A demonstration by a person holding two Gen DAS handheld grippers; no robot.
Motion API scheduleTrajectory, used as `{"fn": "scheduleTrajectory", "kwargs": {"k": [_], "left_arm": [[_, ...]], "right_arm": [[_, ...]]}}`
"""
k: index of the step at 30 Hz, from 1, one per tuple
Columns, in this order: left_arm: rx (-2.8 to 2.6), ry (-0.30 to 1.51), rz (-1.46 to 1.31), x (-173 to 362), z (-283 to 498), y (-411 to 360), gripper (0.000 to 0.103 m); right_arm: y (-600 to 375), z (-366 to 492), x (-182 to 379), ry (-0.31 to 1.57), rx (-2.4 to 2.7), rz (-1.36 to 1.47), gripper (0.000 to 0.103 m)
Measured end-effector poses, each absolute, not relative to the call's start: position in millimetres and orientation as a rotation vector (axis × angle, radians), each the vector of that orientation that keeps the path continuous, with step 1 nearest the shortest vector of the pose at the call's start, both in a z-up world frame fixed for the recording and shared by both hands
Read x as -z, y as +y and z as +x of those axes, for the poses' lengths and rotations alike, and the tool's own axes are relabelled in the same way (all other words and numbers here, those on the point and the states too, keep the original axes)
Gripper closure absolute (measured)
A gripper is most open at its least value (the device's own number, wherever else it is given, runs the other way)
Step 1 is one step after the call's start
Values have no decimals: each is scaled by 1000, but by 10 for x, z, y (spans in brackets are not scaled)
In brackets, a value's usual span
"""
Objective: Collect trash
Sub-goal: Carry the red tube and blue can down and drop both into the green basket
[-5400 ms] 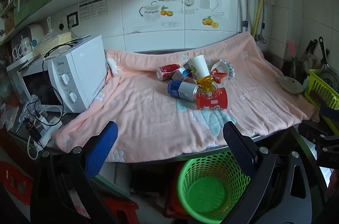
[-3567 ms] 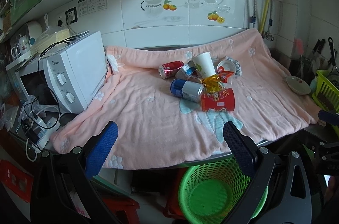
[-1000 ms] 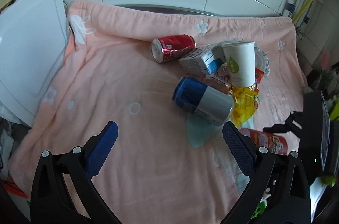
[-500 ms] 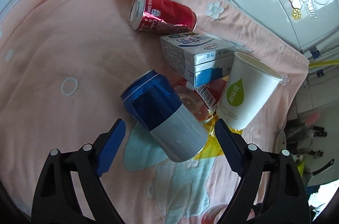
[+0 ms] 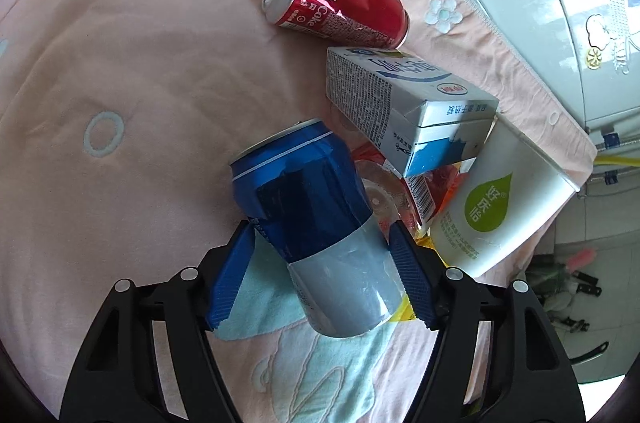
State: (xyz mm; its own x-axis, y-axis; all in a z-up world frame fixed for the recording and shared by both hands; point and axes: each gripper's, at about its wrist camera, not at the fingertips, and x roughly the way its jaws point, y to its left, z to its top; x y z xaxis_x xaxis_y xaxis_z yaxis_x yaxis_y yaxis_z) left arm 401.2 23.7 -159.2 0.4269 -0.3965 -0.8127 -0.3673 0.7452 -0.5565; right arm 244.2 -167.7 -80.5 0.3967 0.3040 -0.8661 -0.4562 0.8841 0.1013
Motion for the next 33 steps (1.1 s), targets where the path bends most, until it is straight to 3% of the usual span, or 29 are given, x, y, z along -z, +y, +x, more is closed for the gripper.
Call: {"fn": "scheduleTrajectory", "kwargs": {"k": [14, 19, 25, 31, 33], "left_arm": [[116, 1140, -676, 1445, 3853, 212, 52], [122, 1150, -636, 1437, 3721, 186, 53], [107, 1195, -562, 1412, 3776, 115, 50], [75, 1235, -523, 1492, 3889, 11, 34], [69, 1239, -511, 1511, 3933, -21, 32]], "right_arm": [[-1770, 1935, 672, 1015, -469, -54, 32], [-1786, 1816, 646, 1000, -475, -37, 32], [-1808, 1713, 638, 993, -480, -23, 32], [-1874, 1690, 672, 1004, -468, -7, 32], [-1886, 1692, 684, 1008, -465, -3, 32]]}}
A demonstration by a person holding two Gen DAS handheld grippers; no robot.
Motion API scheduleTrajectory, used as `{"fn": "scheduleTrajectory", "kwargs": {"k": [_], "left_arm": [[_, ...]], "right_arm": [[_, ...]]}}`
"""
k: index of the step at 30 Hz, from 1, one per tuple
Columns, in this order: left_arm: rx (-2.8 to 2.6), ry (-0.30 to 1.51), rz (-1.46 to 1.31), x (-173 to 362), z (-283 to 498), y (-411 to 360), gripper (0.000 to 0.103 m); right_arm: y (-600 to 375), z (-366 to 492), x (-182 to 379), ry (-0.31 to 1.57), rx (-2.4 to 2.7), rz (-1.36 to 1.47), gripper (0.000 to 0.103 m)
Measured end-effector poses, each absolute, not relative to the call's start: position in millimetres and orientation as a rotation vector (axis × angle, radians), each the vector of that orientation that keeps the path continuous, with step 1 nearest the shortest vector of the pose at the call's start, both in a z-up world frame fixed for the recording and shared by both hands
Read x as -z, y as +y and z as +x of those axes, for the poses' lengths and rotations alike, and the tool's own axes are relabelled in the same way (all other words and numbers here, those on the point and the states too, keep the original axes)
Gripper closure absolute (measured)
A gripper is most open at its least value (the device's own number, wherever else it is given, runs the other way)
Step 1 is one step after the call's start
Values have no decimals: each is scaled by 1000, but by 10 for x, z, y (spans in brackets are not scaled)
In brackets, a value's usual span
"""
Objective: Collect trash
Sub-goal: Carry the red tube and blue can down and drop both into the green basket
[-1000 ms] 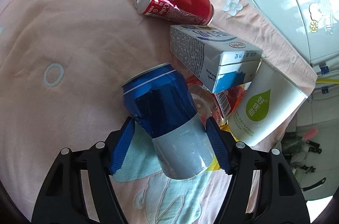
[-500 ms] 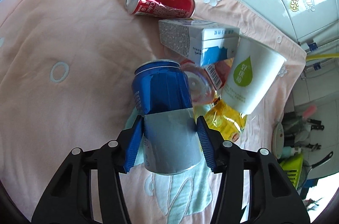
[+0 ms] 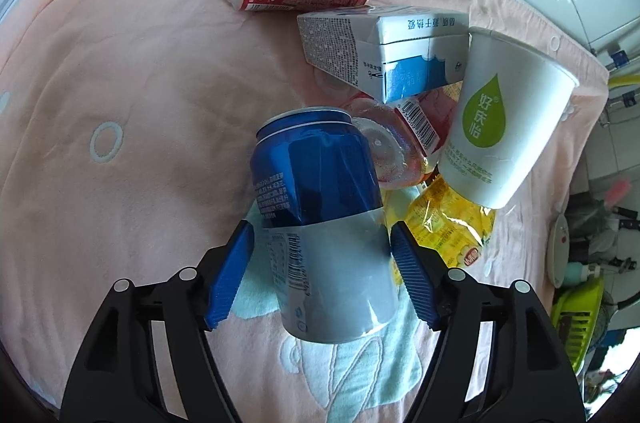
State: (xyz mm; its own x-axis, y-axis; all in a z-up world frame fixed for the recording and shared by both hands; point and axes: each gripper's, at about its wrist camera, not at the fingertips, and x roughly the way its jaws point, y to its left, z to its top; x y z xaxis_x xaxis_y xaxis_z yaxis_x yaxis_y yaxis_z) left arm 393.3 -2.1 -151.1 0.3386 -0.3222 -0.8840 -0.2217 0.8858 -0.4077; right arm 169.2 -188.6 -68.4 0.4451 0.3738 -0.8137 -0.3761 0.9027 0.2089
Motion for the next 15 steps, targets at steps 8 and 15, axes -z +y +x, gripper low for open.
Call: {"fn": "scheduleTrajectory", "kwargs": {"k": [8, 15], "left_arm": [[69, 1225, -455, 1528, 4076, -93, 33], [122, 1167, -464, 1408, 3803, 18, 34]], "right_arm": [[-1887, 1650, 755, 1017, -466, 12, 32], [-1835, 1516, 779, 1008, -483, 4, 32]]}}
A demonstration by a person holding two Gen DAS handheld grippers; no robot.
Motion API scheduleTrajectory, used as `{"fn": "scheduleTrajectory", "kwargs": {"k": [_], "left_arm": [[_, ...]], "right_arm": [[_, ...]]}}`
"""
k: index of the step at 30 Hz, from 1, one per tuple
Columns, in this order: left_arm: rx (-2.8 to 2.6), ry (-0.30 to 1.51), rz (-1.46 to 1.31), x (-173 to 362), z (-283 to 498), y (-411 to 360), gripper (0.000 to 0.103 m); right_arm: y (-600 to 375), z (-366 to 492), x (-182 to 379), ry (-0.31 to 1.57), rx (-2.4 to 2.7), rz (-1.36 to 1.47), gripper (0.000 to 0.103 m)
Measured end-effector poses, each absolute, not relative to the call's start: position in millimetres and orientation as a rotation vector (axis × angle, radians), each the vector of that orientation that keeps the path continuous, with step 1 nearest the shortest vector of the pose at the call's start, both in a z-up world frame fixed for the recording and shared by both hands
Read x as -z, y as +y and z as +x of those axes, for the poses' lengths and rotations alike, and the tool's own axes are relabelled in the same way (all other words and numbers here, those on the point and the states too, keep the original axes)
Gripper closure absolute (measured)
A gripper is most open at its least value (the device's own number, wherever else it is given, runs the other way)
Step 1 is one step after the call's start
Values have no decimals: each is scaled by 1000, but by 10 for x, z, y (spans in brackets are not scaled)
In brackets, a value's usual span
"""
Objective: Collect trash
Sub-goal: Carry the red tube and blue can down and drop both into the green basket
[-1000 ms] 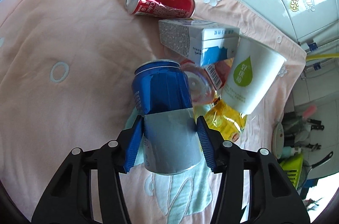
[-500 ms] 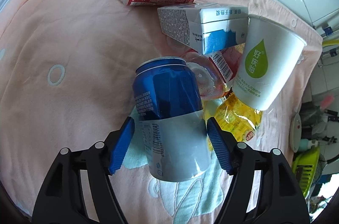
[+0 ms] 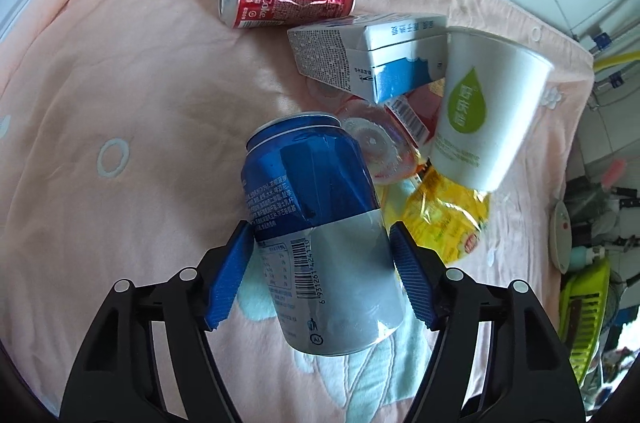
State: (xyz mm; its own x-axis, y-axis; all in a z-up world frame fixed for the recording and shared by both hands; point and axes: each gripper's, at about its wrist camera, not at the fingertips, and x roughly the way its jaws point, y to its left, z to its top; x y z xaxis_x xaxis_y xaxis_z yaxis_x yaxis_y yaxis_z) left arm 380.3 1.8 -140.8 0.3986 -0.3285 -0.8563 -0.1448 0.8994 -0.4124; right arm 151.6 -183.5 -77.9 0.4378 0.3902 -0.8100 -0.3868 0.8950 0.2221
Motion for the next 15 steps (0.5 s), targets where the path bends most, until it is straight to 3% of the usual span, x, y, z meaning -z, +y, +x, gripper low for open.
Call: {"fn": "scheduleTrajectory", "kwargs": {"k": [15], "left_arm": [[215, 951, -466, 693, 2291, 349, 36]], "right_arm": [[-1710, 941, 995, 997, -519, -14, 32]]}}
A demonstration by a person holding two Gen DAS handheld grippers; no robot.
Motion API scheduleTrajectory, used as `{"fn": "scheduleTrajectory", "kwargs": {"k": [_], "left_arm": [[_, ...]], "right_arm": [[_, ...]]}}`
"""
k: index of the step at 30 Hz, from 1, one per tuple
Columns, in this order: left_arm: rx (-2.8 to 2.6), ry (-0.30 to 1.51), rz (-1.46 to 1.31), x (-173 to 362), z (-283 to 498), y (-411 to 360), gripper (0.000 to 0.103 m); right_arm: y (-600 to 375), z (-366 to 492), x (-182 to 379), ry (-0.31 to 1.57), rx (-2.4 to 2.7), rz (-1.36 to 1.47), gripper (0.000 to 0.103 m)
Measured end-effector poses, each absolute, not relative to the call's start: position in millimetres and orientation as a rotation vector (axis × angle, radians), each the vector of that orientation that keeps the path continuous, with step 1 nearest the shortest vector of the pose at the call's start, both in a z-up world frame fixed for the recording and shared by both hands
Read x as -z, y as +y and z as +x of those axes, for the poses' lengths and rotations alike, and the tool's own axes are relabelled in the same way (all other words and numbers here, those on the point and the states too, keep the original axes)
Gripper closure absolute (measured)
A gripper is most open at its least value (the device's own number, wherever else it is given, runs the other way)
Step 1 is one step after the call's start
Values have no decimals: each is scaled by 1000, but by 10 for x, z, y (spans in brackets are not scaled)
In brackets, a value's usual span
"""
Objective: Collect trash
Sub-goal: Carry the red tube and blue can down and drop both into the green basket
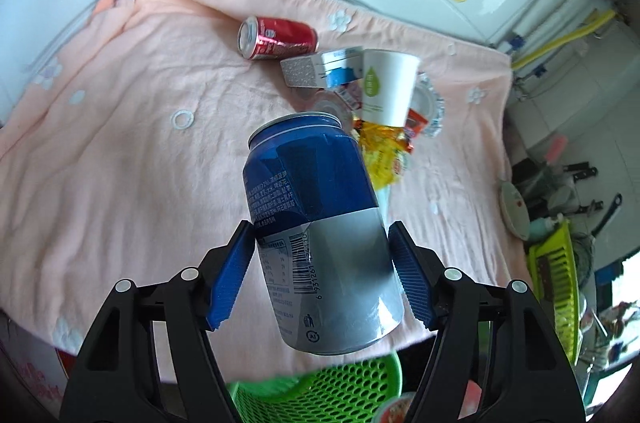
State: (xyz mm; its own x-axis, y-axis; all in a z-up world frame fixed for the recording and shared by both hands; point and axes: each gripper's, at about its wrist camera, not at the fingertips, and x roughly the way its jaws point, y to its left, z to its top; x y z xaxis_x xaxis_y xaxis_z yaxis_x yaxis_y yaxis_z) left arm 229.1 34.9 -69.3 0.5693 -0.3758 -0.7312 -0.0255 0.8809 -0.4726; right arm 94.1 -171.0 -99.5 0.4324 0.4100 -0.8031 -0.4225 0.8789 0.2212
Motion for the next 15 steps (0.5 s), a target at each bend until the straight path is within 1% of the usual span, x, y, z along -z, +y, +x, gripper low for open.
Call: {"fn": "scheduleTrajectory", "kwargs": {"k": [7, 15], "left_arm": [[250, 860, -438, 469, 1537, 417, 36], [259, 786, -376, 333, 851, 429, 37]], "right_arm": [[-1601, 666, 1156, 989, -491, -86, 32], [-1570, 525, 1328, 996, -487, -79, 32]]}}
